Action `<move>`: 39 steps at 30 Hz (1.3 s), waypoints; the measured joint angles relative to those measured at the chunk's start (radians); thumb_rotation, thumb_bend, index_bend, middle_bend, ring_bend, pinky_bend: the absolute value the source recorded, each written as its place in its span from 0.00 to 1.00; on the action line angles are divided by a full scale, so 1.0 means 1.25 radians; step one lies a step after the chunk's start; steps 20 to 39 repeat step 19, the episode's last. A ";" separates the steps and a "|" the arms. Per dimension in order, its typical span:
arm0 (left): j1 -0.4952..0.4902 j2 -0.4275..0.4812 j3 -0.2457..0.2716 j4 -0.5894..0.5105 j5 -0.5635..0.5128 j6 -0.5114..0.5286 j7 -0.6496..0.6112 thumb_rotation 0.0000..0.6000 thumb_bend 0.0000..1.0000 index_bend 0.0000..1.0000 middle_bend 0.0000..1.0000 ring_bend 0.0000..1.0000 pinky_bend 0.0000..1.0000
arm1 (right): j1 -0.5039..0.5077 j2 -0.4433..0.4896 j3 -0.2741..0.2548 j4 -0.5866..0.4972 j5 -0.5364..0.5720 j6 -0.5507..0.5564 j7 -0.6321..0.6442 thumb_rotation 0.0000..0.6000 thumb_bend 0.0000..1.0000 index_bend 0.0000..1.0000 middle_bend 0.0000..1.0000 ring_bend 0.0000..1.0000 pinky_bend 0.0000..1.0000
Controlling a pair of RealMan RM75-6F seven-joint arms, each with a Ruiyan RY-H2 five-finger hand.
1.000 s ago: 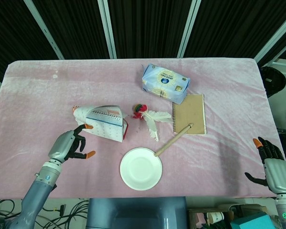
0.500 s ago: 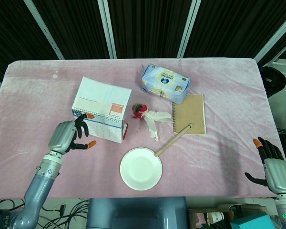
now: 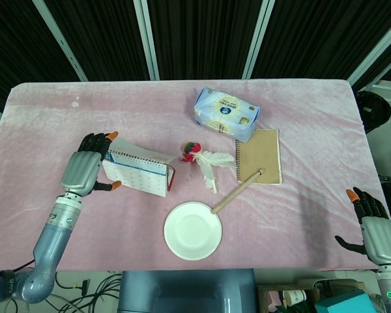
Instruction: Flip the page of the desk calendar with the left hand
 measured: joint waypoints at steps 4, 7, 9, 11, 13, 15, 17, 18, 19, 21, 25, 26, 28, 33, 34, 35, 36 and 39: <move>0.026 0.020 0.041 -0.008 0.030 0.021 0.017 1.00 0.00 0.00 0.00 0.00 0.00 | 0.000 0.000 0.000 0.000 0.000 0.001 0.001 1.00 0.10 0.00 0.00 0.00 0.07; 0.058 0.036 0.083 -0.009 0.076 0.050 0.026 1.00 0.00 0.00 0.00 0.00 0.00 | -0.001 0.000 -0.001 0.000 -0.002 0.001 -0.001 1.00 0.10 0.00 0.00 0.00 0.07; 0.085 0.045 0.112 -0.006 0.113 0.073 0.025 1.00 0.00 0.00 0.00 0.00 0.00 | -0.001 0.000 -0.002 0.000 -0.003 0.002 -0.003 1.00 0.10 0.00 0.00 0.00 0.07; 0.125 0.056 0.148 0.002 0.160 0.103 0.017 1.00 0.00 0.00 0.00 0.00 0.00 | -0.001 -0.001 -0.002 -0.001 -0.004 0.003 -0.005 1.00 0.10 0.00 0.00 0.00 0.07; 0.166 0.065 0.182 0.014 0.196 0.132 -0.001 1.00 0.00 0.00 0.00 0.00 0.00 | -0.002 -0.001 -0.002 -0.001 -0.004 0.004 -0.006 1.00 0.10 0.00 0.00 0.00 0.07; 0.200 0.072 0.206 0.028 0.218 0.157 -0.024 1.00 0.00 0.00 0.00 0.00 0.00 | -0.002 -0.002 -0.003 -0.001 -0.005 0.005 -0.008 1.00 0.10 0.00 0.00 0.00 0.07; 0.235 0.079 0.228 0.054 0.244 0.185 -0.051 1.00 0.00 0.00 0.00 0.00 0.00 | -0.003 -0.002 -0.003 -0.001 -0.005 0.005 -0.009 1.00 0.10 0.00 0.00 0.00 0.07; 0.250 0.082 0.236 0.066 0.253 0.196 -0.060 1.00 0.00 0.00 0.00 0.00 0.00 | -0.003 -0.002 -0.002 -0.001 -0.004 0.006 -0.009 1.00 0.10 0.00 0.00 0.00 0.07; 0.268 0.084 0.244 0.084 0.266 0.211 -0.072 1.00 0.00 0.00 0.00 0.00 0.00 | -0.003 -0.002 -0.002 -0.001 -0.004 0.006 -0.010 1.00 0.10 0.00 0.00 0.00 0.07; 0.268 0.084 0.244 0.084 0.266 0.211 -0.072 1.00 0.00 0.00 0.00 0.00 0.00 | -0.003 -0.002 -0.002 -0.001 -0.004 0.006 -0.010 1.00 0.10 0.00 0.00 0.00 0.07; 0.268 0.084 0.244 0.084 0.266 0.211 -0.072 1.00 0.00 0.00 0.00 0.00 0.00 | -0.003 -0.002 -0.002 -0.001 -0.004 0.006 -0.010 1.00 0.10 0.00 0.00 0.00 0.07; 0.268 0.084 0.244 0.084 0.266 0.211 -0.072 1.00 0.00 0.00 0.00 0.00 0.00 | -0.003 -0.002 -0.002 -0.001 -0.004 0.006 -0.010 1.00 0.10 0.00 0.00 0.00 0.07; 0.268 0.084 0.244 0.084 0.266 0.211 -0.072 1.00 0.00 0.00 0.00 0.00 0.00 | -0.003 -0.002 -0.002 -0.001 -0.004 0.006 -0.010 1.00 0.10 0.00 0.00 0.00 0.07; 0.268 0.084 0.244 0.084 0.266 0.211 -0.072 1.00 0.00 0.00 0.00 0.00 0.00 | -0.003 -0.002 -0.002 -0.001 -0.004 0.006 -0.010 1.00 0.10 0.00 0.00 0.00 0.07; 0.268 0.084 0.244 0.084 0.266 0.211 -0.072 1.00 0.00 0.00 0.00 0.00 0.00 | -0.003 -0.002 -0.002 -0.001 -0.004 0.006 -0.010 1.00 0.10 0.00 0.00 0.00 0.07; 0.268 0.084 0.244 0.084 0.266 0.211 -0.072 1.00 0.00 0.00 0.00 0.00 0.00 | -0.003 -0.002 -0.002 -0.001 -0.004 0.006 -0.010 1.00 0.10 0.00 0.00 0.00 0.07; 0.268 0.084 0.244 0.084 0.266 0.211 -0.072 1.00 0.00 0.00 0.00 0.00 0.00 | -0.003 -0.002 -0.002 -0.001 -0.004 0.006 -0.010 1.00 0.10 0.00 0.00 0.00 0.07; 0.268 0.084 0.244 0.084 0.266 0.211 -0.072 1.00 0.00 0.00 0.00 0.00 0.00 | -0.003 -0.002 -0.002 -0.001 -0.004 0.006 -0.010 1.00 0.10 0.00 0.00 0.00 0.07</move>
